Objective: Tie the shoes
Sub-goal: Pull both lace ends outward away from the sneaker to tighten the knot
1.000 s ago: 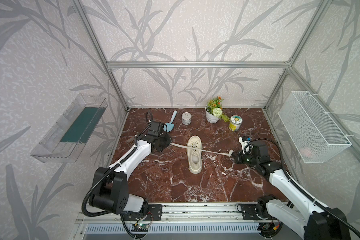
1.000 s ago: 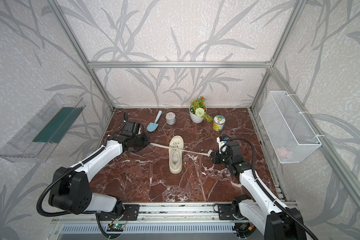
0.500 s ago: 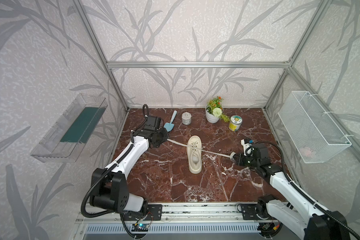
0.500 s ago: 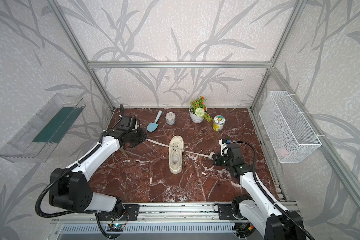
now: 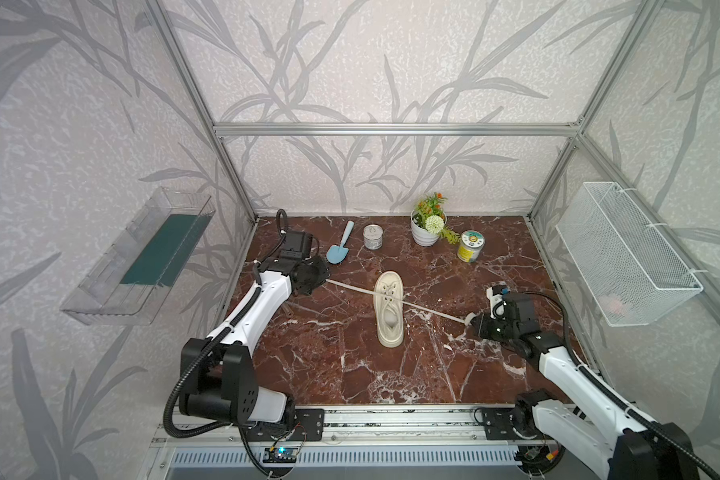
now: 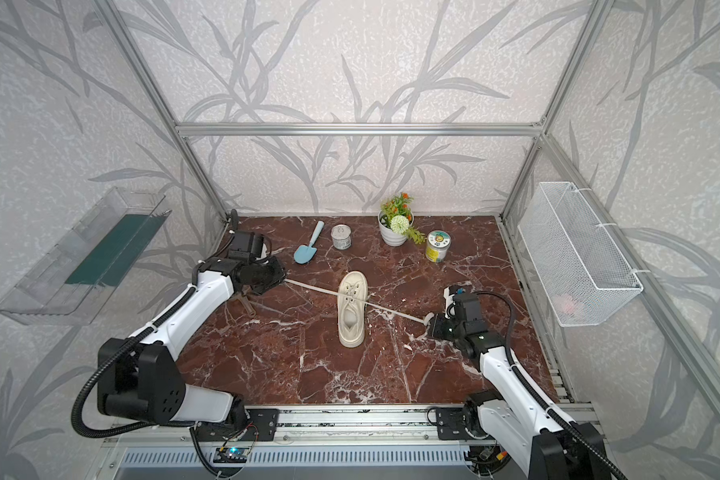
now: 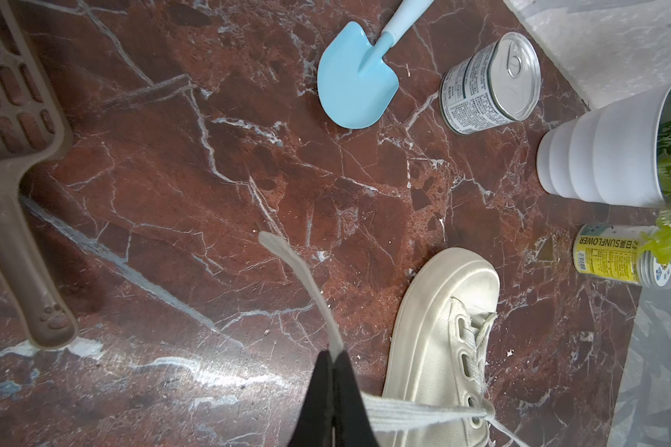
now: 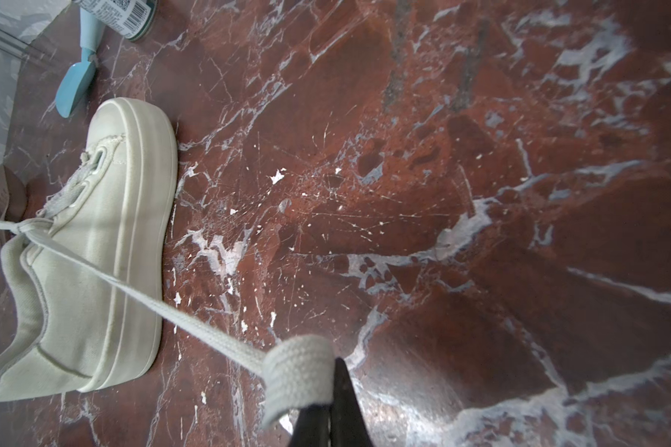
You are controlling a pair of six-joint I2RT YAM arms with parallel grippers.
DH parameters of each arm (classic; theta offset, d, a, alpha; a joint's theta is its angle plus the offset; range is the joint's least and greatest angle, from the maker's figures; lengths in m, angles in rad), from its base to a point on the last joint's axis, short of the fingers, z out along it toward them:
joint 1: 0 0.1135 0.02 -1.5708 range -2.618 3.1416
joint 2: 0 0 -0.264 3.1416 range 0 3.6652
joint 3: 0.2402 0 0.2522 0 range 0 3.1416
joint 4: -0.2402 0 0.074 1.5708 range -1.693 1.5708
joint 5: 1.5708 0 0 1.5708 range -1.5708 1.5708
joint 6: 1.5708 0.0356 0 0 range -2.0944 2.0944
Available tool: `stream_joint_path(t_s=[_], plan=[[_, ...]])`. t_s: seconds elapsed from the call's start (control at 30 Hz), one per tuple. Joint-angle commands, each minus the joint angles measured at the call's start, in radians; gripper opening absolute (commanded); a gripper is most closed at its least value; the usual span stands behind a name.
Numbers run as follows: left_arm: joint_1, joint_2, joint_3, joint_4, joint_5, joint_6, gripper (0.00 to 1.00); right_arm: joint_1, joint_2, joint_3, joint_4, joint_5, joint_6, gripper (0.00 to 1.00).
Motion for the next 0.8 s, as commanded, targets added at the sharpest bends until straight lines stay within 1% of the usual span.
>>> stream_joint_path(t_s=[0.0, 0.17, 0.37, 0.63, 0.77], plan=[[0.032, -0.035, -0.014, -0.023, -0.023, 0.025, 0.0, -0.014, -0.02, -0.017, -0.044, 0.082, 0.018, 0.0], [0.075, -0.036, -0.032, -0.025, -0.017, 0.037, 0.0, -0.02, -0.022, -0.016, -0.053, 0.095, 0.037, 0.0], [0.119, -0.023, -0.053, -0.009, 0.02, 0.044, 0.0, -0.033, -0.024, -0.035, -0.053, 0.117, 0.079, 0.0], [0.162, -0.006, -0.048, -0.019, 0.033, 0.056, 0.0, -0.079, -0.068, -0.066, -0.057, 0.149, 0.11, 0.0], [0.181, 0.003, -0.049, -0.015, 0.046, 0.056, 0.0, -0.1, -0.069, -0.072, -0.051, 0.122, 0.108, 0.0]])
